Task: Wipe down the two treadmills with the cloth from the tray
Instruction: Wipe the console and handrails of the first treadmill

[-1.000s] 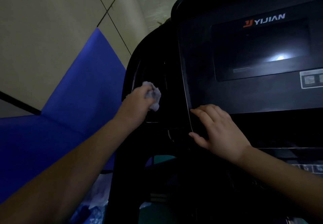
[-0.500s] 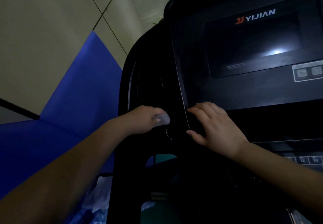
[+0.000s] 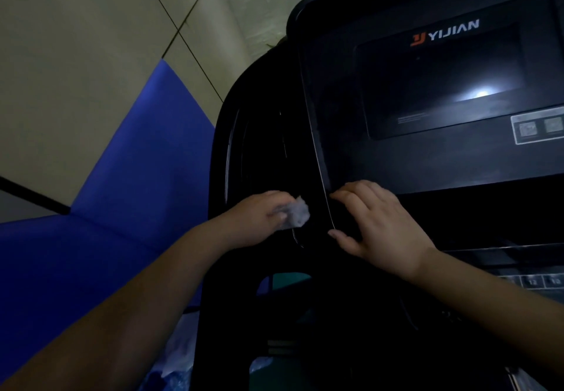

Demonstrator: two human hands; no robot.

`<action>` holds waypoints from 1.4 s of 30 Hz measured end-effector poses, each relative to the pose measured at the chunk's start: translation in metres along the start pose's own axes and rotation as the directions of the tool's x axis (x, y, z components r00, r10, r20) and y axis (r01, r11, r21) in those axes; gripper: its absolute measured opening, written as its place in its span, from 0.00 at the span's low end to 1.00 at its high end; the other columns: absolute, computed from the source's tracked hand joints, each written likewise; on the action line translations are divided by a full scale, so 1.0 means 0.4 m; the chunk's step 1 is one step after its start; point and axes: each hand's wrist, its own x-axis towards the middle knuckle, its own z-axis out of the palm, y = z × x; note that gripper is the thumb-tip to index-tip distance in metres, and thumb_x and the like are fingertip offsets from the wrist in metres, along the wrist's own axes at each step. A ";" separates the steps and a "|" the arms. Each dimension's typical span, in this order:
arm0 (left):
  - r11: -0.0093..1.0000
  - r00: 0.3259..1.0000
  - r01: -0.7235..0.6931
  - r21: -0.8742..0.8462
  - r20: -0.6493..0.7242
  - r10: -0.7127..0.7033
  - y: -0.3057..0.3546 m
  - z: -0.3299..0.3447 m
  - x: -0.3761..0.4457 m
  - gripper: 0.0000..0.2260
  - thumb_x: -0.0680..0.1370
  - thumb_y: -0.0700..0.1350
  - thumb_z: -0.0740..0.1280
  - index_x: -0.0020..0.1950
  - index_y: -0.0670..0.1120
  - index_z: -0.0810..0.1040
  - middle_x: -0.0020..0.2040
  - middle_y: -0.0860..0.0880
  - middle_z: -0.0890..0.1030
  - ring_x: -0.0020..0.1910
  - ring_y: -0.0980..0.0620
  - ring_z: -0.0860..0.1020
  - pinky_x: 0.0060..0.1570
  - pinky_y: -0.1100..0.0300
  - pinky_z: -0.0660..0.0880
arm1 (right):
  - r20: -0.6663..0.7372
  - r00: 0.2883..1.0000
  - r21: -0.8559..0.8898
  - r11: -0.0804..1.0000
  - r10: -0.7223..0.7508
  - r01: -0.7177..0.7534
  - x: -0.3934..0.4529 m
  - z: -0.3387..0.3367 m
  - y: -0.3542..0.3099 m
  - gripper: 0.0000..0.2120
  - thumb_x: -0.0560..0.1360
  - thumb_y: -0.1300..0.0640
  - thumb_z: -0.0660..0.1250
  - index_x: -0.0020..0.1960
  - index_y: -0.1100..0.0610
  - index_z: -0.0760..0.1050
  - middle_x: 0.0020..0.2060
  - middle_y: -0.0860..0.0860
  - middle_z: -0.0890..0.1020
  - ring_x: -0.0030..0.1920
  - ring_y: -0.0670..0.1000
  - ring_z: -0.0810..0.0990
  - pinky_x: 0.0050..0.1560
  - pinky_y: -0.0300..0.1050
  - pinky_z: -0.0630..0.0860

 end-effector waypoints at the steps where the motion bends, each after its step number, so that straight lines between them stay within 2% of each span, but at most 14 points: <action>1: 0.990 0.999 0.008 -0.142 -0.036 -0.013 0.004 -0.009 -0.007 0.09 0.81 0.39 0.59 0.54 0.51 0.75 0.49 0.51 0.77 0.47 0.56 0.77 0.45 0.61 0.73 | -0.003 1.000 0.000 1.000 0.001 -0.001 0.000 0.000 0.000 0.27 0.74 0.40 0.62 0.65 0.56 0.70 0.59 0.51 0.74 0.63 0.53 0.71 0.62 0.49 0.70; 4: 0.968 0.924 -0.092 -0.233 -0.382 -0.004 -0.019 -0.088 -0.050 0.11 0.81 0.41 0.61 0.51 0.59 0.75 0.51 0.53 0.80 0.48 0.58 0.79 0.44 0.59 0.75 | -0.009 1.000 -0.007 1.000 0.001 -0.001 0.002 0.002 -0.001 0.27 0.73 0.40 0.63 0.65 0.56 0.70 0.59 0.51 0.74 0.63 0.53 0.71 0.62 0.49 0.71; 7: 0.991 0.757 -0.118 0.063 -0.640 0.131 -0.092 -0.153 -0.085 0.10 0.79 0.42 0.64 0.59 0.53 0.76 0.57 0.52 0.78 0.55 0.56 0.77 0.53 0.60 0.74 | -0.010 1.000 -0.021 1.000 0.002 -0.003 0.000 0.005 0.000 0.27 0.73 0.40 0.63 0.65 0.56 0.70 0.59 0.51 0.74 0.63 0.53 0.71 0.62 0.49 0.71; 9: 0.928 0.789 0.012 0.373 -0.573 0.220 -0.164 -0.154 -0.071 0.13 0.78 0.44 0.66 0.62 0.48 0.77 0.62 0.49 0.76 0.59 0.48 0.75 0.57 0.51 0.74 | -0.008 1.000 -0.027 1.000 0.005 -0.006 -0.001 0.004 0.001 0.27 0.73 0.40 0.63 0.65 0.56 0.70 0.59 0.51 0.74 0.63 0.53 0.71 0.62 0.48 0.69; 11: 0.861 0.853 0.106 0.497 -0.490 0.178 -0.212 -0.112 -0.062 0.17 0.77 0.42 0.67 0.65 0.50 0.74 0.65 0.48 0.72 0.59 0.43 0.73 0.55 0.47 0.75 | -0.009 1.000 -0.032 0.999 0.003 -0.003 0.000 0.004 0.001 0.27 0.73 0.39 0.62 0.65 0.55 0.70 0.59 0.50 0.74 0.63 0.52 0.71 0.62 0.47 0.67; 16: 0.706 0.887 0.041 0.707 -0.352 0.301 -0.215 -0.012 -0.131 0.14 0.78 0.44 0.58 0.59 0.48 0.78 0.65 0.52 0.71 0.48 0.45 0.71 0.42 0.47 0.75 | -0.005 1.000 -0.022 1.000 0.002 -0.002 0.000 0.005 0.001 0.27 0.73 0.40 0.61 0.65 0.56 0.70 0.59 0.51 0.74 0.63 0.53 0.71 0.63 0.47 0.67; 20: 0.622 0.896 -0.028 0.782 -0.257 0.363 -0.193 -0.037 -0.126 0.14 0.74 0.46 0.58 0.53 0.48 0.81 0.58 0.51 0.78 0.47 0.48 0.69 0.39 0.50 0.75 | -0.002 1.000 -0.007 1.000 -0.004 0.004 0.000 0.005 0.002 0.27 0.74 0.40 0.62 0.66 0.56 0.70 0.60 0.51 0.74 0.63 0.53 0.71 0.63 0.49 0.69; 26: 0.504 0.925 0.019 0.863 -0.206 0.318 -0.150 -0.101 -0.018 0.15 0.74 0.46 0.58 0.54 0.48 0.81 0.55 0.48 0.80 0.55 0.47 0.71 0.55 0.52 0.64 | 0.006 1.000 0.001 1.000 -0.005 0.005 -0.003 0.004 0.003 0.27 0.74 0.39 0.61 0.66 0.55 0.69 0.60 0.51 0.74 0.64 0.53 0.71 0.65 0.50 0.69; 30: 0.453 0.967 -0.115 0.884 -0.006 0.256 -0.115 -0.050 -0.028 0.02 0.65 0.43 0.69 0.34 0.50 0.80 0.37 0.53 0.79 0.36 0.53 0.76 0.38 0.60 0.65 | 0.008 1.000 0.001 1.000 -0.006 0.006 -0.003 0.001 0.003 0.27 0.74 0.40 0.61 0.66 0.55 0.69 0.60 0.51 0.73 0.64 0.53 0.71 0.65 0.49 0.68; 32: 0.521 0.983 -0.091 0.849 -0.007 0.183 -0.105 -0.027 -0.034 0.04 0.66 0.41 0.71 0.40 0.48 0.80 0.40 0.52 0.80 0.38 0.52 0.77 0.42 0.59 0.63 | 0.009 1.000 0.001 1.000 -0.002 0.002 -0.004 0.003 0.003 0.27 0.74 0.39 0.61 0.66 0.55 0.69 0.60 0.51 0.73 0.64 0.53 0.71 0.64 0.50 0.69; 34: 0.639 0.993 -0.027 0.769 -0.053 0.106 -0.103 -0.018 -0.017 0.07 0.78 0.42 0.61 0.53 0.47 0.77 0.50 0.51 0.78 0.48 0.50 0.76 0.49 0.56 0.65 | 0.007 1.000 0.003 1.000 -0.003 0.003 -0.003 0.004 0.004 0.27 0.74 0.39 0.61 0.66 0.55 0.69 0.60 0.51 0.73 0.64 0.53 0.71 0.64 0.50 0.70; 37: 0.965 0.994 0.113 0.235 -0.025 -0.110 -0.054 0.005 -0.007 0.14 0.84 0.47 0.52 0.65 0.47 0.72 0.56 0.52 0.73 0.55 0.52 0.73 0.53 0.59 0.66 | -0.001 1.000 0.001 1.000 -0.007 0.007 -0.002 0.004 0.003 0.27 0.74 0.39 0.61 0.66 0.55 0.69 0.60 0.51 0.74 0.63 0.53 0.71 0.63 0.50 0.70; 39: 0.995 0.994 0.095 0.028 -0.054 -0.094 -0.024 0.039 -0.008 0.15 0.83 0.46 0.53 0.66 0.46 0.72 0.60 0.52 0.71 0.58 0.54 0.70 0.56 0.61 0.66 | -0.003 1.000 0.005 1.000 -0.006 0.006 -0.002 0.003 0.002 0.27 0.74 0.40 0.61 0.66 0.56 0.69 0.60 0.51 0.74 0.64 0.53 0.71 0.63 0.50 0.69; 42: 0.999 0.996 0.025 0.041 -0.084 -0.022 -0.026 0.065 -0.029 0.15 0.83 0.47 0.53 0.68 0.47 0.71 0.64 0.53 0.68 0.61 0.56 0.68 0.56 0.64 0.64 | -0.005 1.000 0.006 1.000 -0.009 0.009 -0.002 0.002 0.000 0.27 0.74 0.40 0.61 0.66 0.56 0.70 0.59 0.51 0.74 0.63 0.53 0.71 0.63 0.50 0.70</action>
